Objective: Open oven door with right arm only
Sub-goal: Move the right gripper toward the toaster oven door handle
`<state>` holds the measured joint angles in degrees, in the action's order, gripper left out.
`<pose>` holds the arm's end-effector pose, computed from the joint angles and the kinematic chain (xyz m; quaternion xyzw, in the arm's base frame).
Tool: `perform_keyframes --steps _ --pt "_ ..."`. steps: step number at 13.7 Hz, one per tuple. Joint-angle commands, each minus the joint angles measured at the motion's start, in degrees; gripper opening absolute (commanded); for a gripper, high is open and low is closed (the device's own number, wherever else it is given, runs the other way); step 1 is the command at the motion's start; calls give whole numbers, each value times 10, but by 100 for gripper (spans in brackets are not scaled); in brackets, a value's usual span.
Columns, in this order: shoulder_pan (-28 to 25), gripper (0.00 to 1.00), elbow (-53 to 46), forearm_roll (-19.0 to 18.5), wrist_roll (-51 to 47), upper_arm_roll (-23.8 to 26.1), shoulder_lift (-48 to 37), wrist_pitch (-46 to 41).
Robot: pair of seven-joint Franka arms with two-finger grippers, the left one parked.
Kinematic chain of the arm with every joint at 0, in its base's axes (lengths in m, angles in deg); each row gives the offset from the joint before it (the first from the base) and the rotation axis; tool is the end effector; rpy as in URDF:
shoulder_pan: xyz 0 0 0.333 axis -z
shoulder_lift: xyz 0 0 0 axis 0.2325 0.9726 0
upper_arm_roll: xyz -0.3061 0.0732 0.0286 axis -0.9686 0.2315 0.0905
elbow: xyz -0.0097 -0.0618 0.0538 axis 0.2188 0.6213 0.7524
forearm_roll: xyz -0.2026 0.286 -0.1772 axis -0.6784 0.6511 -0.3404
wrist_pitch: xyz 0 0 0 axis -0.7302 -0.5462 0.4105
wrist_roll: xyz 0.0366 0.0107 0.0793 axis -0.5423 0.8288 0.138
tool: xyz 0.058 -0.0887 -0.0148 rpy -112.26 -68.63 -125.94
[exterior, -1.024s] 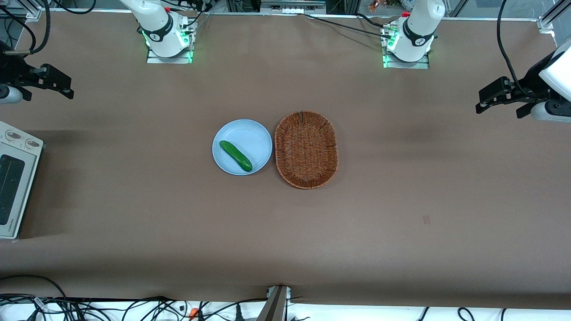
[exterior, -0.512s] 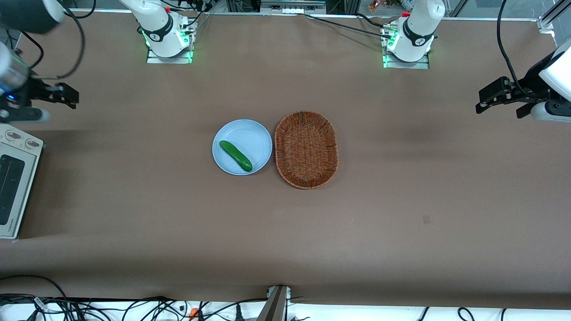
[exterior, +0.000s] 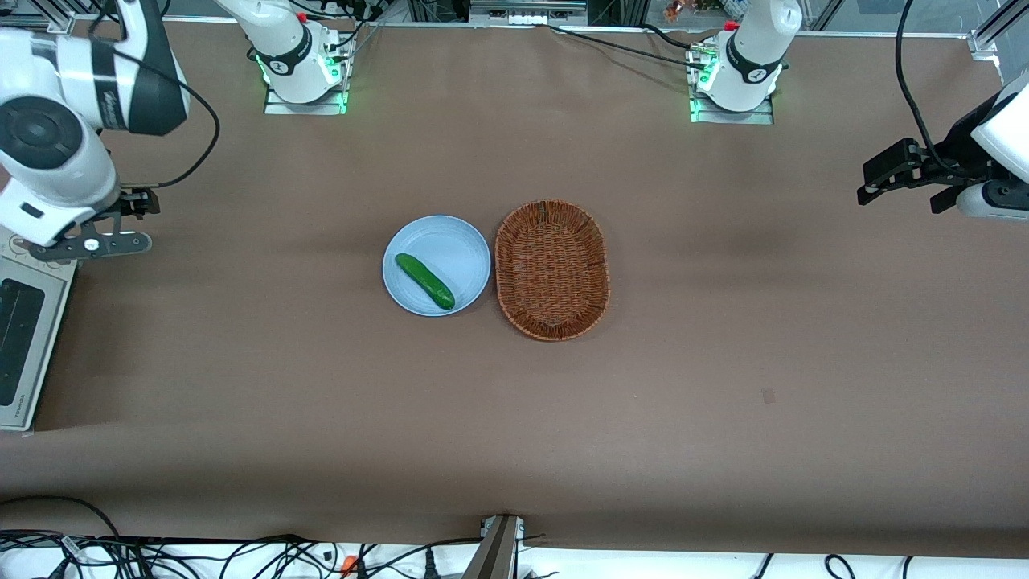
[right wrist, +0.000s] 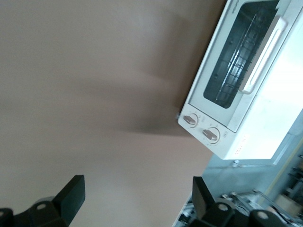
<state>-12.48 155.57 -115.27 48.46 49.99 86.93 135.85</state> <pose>0.5387 -0.0479 0.4228 0.9393 0.1494 -0.1216 0.2840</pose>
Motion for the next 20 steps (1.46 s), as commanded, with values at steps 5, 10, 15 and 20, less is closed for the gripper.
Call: perform_keyframes --steps 5,10,15,20 --pt "18 100 31 -132 0 -41 66 58" --pt "19 100 17 -184 5 -135 121 238" --pt "29 100 -60 -253 -10 -159 207 262" --pt "28 97 -156 -284 -14 -162 272 259"
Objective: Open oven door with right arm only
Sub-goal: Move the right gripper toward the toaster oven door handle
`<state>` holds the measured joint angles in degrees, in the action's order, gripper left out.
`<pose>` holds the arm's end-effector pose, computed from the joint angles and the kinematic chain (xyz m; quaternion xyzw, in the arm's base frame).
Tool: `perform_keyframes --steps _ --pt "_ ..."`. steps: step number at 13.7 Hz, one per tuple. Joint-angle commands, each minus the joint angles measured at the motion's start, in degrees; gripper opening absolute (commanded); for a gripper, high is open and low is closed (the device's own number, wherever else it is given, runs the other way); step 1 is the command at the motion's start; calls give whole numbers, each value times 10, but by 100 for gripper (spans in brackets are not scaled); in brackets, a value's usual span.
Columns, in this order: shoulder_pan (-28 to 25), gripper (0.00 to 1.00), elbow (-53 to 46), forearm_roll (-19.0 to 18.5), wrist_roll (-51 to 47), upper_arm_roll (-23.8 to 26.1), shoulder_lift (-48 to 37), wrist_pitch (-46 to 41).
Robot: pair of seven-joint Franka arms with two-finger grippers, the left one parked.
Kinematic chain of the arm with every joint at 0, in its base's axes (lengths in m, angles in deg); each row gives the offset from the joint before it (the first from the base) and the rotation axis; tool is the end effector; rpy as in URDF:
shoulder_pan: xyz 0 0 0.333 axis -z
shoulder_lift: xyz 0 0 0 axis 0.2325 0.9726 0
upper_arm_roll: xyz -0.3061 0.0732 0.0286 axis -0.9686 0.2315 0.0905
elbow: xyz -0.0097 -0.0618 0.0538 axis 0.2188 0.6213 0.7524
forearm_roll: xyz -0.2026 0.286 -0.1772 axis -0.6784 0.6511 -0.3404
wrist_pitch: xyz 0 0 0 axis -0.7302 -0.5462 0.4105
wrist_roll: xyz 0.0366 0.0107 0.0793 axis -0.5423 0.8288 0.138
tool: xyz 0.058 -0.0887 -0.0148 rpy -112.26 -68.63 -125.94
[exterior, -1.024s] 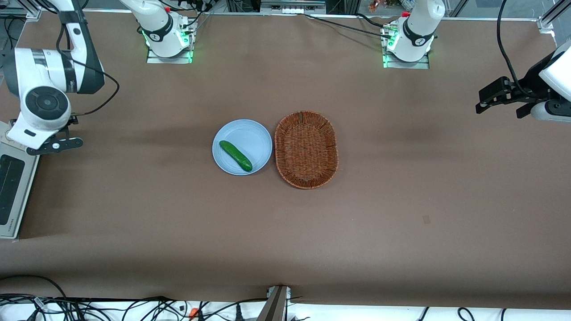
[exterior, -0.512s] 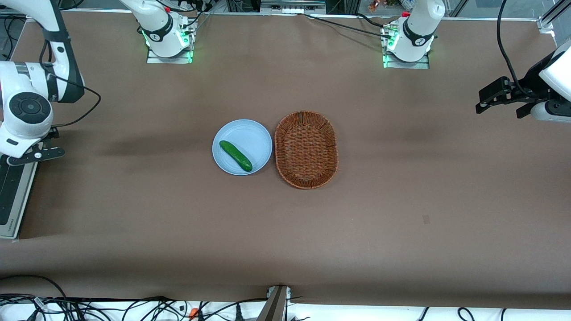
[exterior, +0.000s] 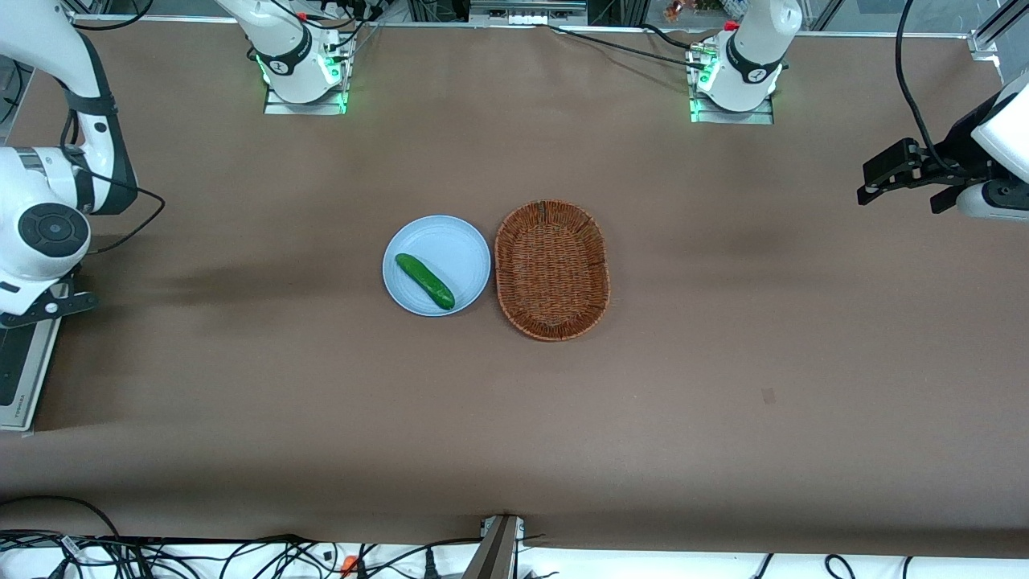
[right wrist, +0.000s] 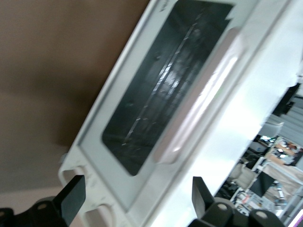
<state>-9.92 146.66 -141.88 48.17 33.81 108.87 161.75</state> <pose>0.6046 -0.2152 0.3061 0.8659 0.2401 -0.0978 0.4279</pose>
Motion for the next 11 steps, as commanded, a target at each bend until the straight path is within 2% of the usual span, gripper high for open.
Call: perform_keyframes --steps 1,3,6,8,11 --pt "3 93 -100 -18 -20 0 78 -3" --pt "-1 94 -132 -18 -62 0 107 -30" --pt "-27 93 -133 -15 -156 0 114 -123" --pt "-34 82 -133 -14 -192 0 125 -158" --pt "-34 70 -133 -14 -200 -8 128 -160"
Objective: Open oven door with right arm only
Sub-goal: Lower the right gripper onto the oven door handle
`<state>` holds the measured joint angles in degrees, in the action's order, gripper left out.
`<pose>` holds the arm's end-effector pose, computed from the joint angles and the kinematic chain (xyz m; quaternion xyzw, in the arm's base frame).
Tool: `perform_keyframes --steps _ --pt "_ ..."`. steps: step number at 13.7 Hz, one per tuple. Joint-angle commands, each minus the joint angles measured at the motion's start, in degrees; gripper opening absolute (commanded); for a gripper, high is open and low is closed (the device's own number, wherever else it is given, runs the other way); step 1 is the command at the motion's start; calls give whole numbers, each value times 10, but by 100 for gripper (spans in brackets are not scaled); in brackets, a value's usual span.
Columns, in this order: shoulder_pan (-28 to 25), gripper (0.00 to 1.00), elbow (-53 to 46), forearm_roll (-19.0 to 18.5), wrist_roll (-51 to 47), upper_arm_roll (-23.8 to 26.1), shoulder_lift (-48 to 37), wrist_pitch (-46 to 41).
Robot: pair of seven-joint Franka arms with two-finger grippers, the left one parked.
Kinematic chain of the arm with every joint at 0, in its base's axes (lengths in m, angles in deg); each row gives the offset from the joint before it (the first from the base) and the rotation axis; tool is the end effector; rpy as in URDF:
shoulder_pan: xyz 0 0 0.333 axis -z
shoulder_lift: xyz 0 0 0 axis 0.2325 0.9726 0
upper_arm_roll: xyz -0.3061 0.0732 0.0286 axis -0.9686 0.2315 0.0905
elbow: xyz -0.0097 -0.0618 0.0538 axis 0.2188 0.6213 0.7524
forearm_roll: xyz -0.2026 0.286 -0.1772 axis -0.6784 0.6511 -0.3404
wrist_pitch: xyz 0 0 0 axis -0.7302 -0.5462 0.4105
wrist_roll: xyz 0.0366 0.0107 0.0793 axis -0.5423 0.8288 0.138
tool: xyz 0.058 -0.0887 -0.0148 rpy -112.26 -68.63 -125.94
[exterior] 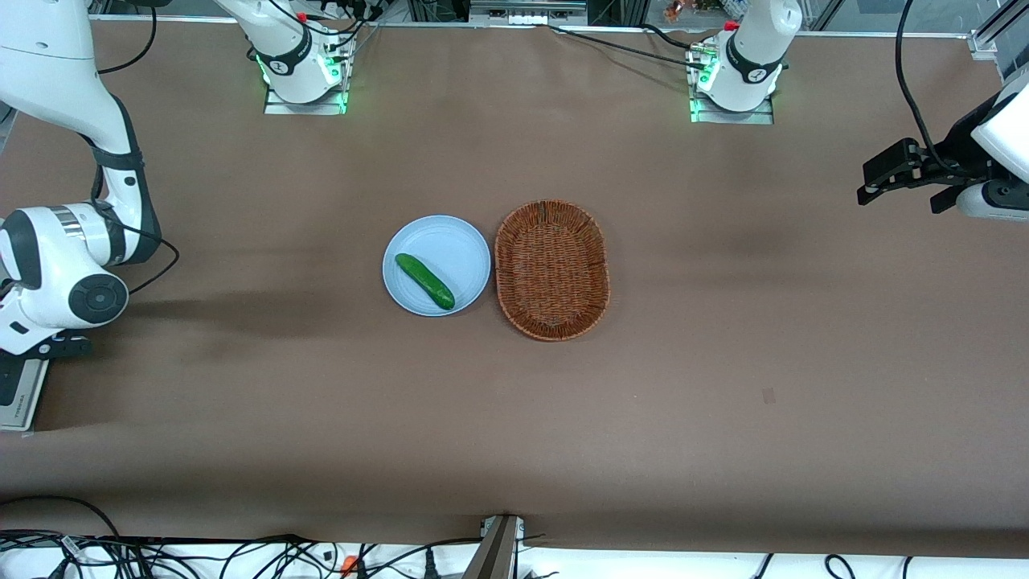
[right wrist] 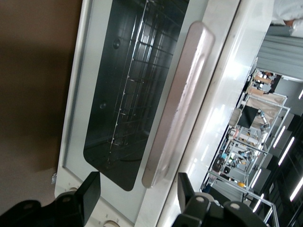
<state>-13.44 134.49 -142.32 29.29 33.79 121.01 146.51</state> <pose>0.6436 -0.2068 0.2629 0.8505 0.0784 -0.1202 0.5061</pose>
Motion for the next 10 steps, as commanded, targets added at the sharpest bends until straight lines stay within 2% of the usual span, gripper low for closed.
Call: perform_keyframes --steps 1,3,8,10 --pt "-2 66 -12 -11 -10 -9 7 -7" --pt "-3 64 -22 -12 -7 -10 14 -5" --pt "-3 47 -61 -13 -3 -18 48 -3" --pt "-3 45 -70 -13 -3 -19 55 -2"
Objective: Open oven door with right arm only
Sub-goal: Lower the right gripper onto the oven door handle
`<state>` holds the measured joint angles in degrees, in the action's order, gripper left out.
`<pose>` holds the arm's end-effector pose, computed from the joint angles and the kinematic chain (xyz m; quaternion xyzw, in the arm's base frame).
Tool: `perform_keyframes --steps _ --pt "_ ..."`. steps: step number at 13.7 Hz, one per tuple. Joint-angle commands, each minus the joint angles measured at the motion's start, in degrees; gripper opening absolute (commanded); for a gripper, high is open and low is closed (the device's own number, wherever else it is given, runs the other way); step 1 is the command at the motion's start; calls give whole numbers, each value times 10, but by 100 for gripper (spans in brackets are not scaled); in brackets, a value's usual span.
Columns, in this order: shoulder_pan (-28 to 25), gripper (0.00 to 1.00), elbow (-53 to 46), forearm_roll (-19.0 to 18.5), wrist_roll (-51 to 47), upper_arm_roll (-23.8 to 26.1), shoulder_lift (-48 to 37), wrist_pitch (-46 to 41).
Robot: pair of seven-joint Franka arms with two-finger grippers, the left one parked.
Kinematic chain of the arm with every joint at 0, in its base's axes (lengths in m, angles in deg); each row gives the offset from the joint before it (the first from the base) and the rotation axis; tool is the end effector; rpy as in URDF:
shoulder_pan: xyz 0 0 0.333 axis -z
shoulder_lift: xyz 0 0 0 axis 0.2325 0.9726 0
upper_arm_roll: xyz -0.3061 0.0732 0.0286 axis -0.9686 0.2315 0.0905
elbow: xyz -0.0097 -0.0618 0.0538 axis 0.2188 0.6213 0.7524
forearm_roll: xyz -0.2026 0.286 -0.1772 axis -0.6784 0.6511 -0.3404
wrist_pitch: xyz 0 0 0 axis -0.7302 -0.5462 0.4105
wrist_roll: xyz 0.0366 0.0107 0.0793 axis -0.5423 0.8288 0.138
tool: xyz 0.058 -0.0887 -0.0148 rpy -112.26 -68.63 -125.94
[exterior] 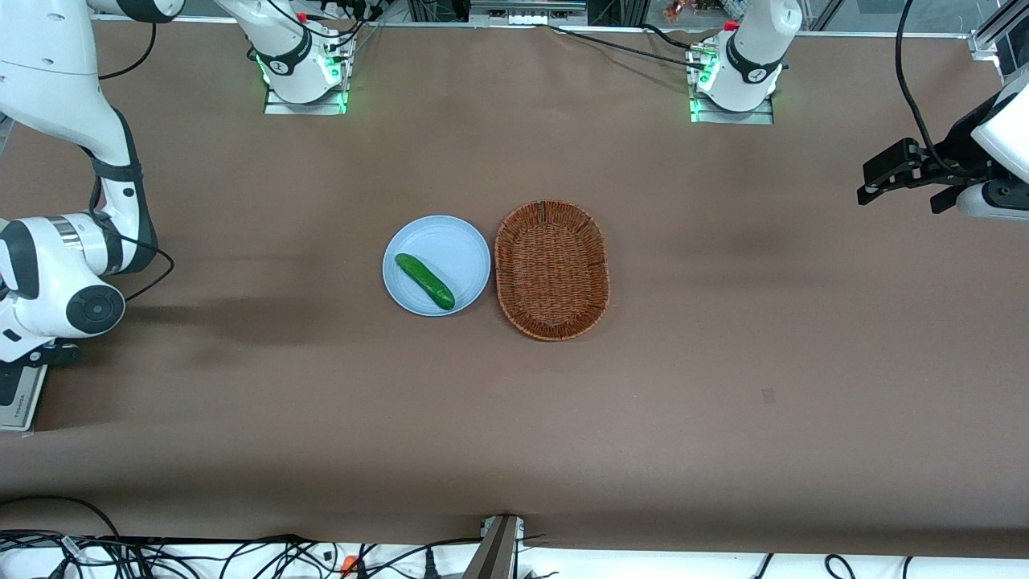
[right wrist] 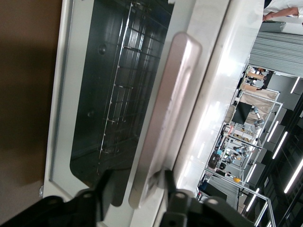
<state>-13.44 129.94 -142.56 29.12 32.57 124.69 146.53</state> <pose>0.6589 -0.2182 0.2574 0.8428 0.0721 -0.1161 0.5206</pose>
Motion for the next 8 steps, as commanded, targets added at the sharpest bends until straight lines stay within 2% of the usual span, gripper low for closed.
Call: perform_keyframes --steps 1,6,8 --pt "-3 45 -29 -11 -1 -6 21 -2" --pt "-3 37 -33 -10 -4 -10 26 -2" --pt "-6 30 -33 -10 -6 -10 26 -3"
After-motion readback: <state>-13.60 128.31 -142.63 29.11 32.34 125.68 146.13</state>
